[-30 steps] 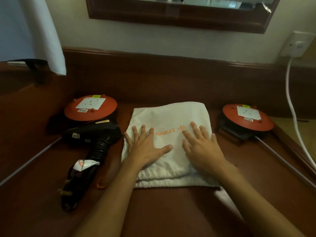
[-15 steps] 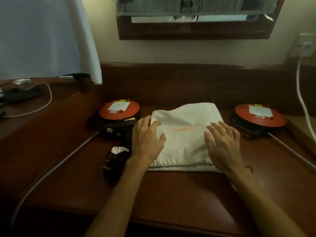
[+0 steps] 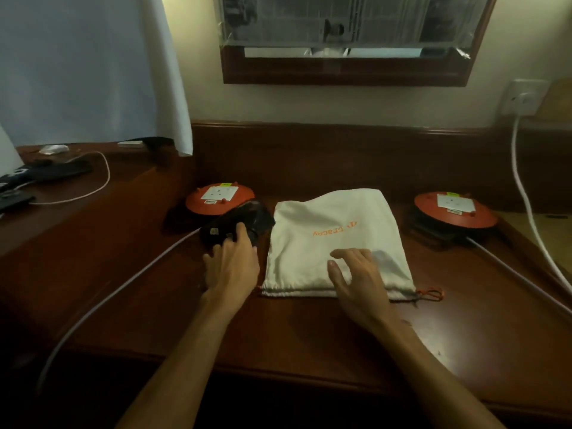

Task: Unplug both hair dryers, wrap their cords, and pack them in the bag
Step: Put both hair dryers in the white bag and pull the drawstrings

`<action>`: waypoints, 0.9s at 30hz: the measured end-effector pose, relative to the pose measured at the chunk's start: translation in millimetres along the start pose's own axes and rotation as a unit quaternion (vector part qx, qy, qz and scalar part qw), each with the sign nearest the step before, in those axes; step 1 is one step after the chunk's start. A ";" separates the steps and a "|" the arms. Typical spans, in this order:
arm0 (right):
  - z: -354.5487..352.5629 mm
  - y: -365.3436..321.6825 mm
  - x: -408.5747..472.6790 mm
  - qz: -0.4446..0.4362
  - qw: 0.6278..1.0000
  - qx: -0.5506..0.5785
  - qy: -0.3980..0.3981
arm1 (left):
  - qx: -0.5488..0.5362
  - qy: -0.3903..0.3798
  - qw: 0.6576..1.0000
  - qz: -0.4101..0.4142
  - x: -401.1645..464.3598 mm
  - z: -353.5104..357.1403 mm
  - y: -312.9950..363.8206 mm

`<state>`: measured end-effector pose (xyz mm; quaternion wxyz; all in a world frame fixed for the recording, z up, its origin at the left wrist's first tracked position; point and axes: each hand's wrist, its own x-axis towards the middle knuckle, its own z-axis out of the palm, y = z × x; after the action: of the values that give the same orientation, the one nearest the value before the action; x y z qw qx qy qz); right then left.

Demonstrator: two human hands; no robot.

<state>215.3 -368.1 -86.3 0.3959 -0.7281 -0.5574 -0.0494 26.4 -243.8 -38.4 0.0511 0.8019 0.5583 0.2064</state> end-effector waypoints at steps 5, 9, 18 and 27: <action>-14.5 -67.5 -6.7 0.126 0.907 0.386 -0.107 | -0.270 0.048 0.958 0.085 -31.4 -36.7 48.3; -40.1 -79.2 3.6 0.130 0.851 0.506 -0.056 | -0.349 0.018 0.916 0.198 -61.9 -39.5 83.3; -95.0 -8.6 -9.2 0.144 0.873 0.462 -0.066 | -0.354 -0.108 0.909 0.192 -37.4 17.3 69.7; -139.6 18.3 -11.5 0.133 0.876 0.422 -0.191 | -0.100 -0.147 0.951 0.252 12.5 43.9 64.7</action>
<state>278.2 -466.3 -6.5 0.5542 -0.5540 -0.4883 0.3840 103.7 -249.8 -54.7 0.1588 0.9287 0.3013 0.1466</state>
